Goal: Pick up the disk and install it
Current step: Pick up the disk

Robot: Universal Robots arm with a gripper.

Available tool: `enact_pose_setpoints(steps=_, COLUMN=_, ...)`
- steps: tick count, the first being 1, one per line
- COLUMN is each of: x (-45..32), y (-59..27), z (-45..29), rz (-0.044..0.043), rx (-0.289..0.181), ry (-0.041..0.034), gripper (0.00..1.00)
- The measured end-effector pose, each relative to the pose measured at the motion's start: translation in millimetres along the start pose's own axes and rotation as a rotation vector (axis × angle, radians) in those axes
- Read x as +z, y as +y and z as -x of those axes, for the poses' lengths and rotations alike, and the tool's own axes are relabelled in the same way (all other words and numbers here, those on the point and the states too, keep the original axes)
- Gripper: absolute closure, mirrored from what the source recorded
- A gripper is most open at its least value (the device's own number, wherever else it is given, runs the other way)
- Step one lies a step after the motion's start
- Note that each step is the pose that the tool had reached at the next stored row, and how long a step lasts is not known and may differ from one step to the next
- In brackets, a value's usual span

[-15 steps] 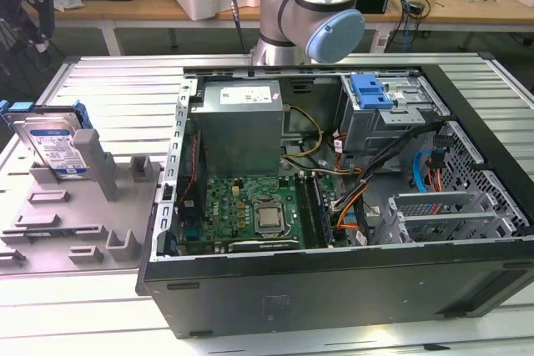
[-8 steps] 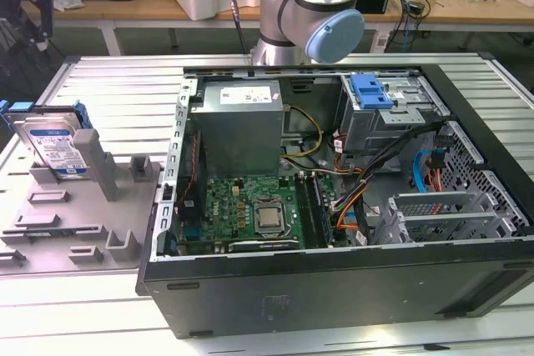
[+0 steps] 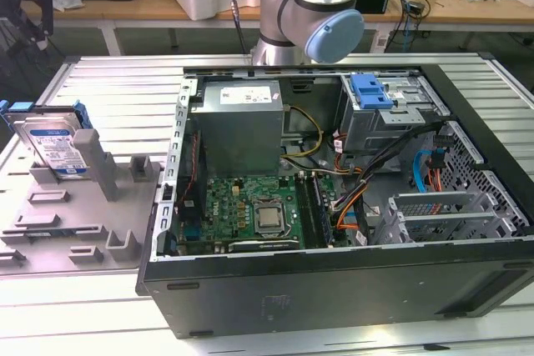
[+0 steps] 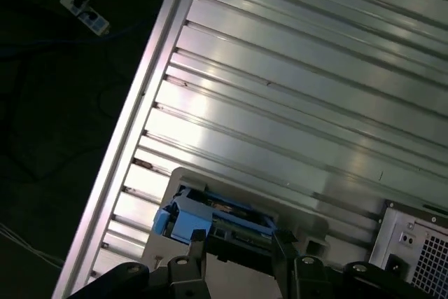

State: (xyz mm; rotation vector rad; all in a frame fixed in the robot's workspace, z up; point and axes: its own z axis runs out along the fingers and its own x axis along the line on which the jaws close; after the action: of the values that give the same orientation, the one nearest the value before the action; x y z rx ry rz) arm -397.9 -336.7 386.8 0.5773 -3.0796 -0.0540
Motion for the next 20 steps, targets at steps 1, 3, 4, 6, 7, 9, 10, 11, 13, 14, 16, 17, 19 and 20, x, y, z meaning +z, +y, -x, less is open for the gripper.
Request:
enact_pose_setpoints(steps=1, x=0.1, y=0.5, z=-0.1, rz=-0.0008, rx=-0.013, ry=0.0008, gripper=0.50)
enact_pose_setpoints(steps=3, x=0.2, y=0.9, z=-0.2, rz=-0.0025, rx=-0.037, ry=0.0025, gripper=0.50)
enact_pose_setpoints(steps=4, x=0.2, y=1.1, z=-0.2, rz=-0.0034, rx=-0.048, ry=0.0034, gripper=0.50)
enact_pose_setpoints(steps=6, x=0.3, y=1.3, z=-0.2, rz=-0.0070, rx=-0.080, ry=0.0060, gripper=0.50)
enact_pose_setpoints(steps=7, x=0.3, y=1.2, z=-0.2, rz=-0.0087, rx=-0.098, ry=0.0073, gripper=0.50)
enact_pose_setpoints(steps=9, x=0.5, y=1.3, z=-0.3, rz=-0.0117, rx=-0.136, ry=0.0097, gripper=0.50)
enact_pose_setpoints(steps=10, x=0.5, y=1.3, z=-0.3, rz=-0.0127, rx=-0.154, ry=0.0107, gripper=0.50)
enact_pose_setpoints(steps=11, x=0.7, y=1.3, z=-0.3, rz=-0.0136, rx=-0.179, ry=0.0119, gripper=0.50)
enact_pose_setpoints(steps=13, x=0.9, y=1.3, z=-0.3, rz=-0.0148, rx=-0.215, ry=0.0134, gripper=0.50)
enact_pose_setpoints(steps=14, x=1.1, y=1.3, z=-0.3, rz=-0.0155, rx=-0.240, ry=0.0144, gripper=0.50)
enact_pose_setpoints(steps=16, x=1.5, y=1.3, z=-0.3, rz=-0.0165, rx=-0.282, ry=0.0160, gripper=0.50)
enact_pose_setpoints(steps=17, x=1.6, y=1.3, z=-0.4, rz=-0.0169, rx=-0.299, ry=0.0167, gripper=0.50)
enact_pose_setpoints(steps=19, x=1.9, y=1.3, z=-0.4, rz=-0.0175, rx=-0.332, ry=0.0179, gripper=0.50)
enact_pose_setpoints(steps=20, x=2.1, y=1.4, z=-0.4, rz=-0.0179, rx=-0.351, ry=0.0186, gripper=0.50)
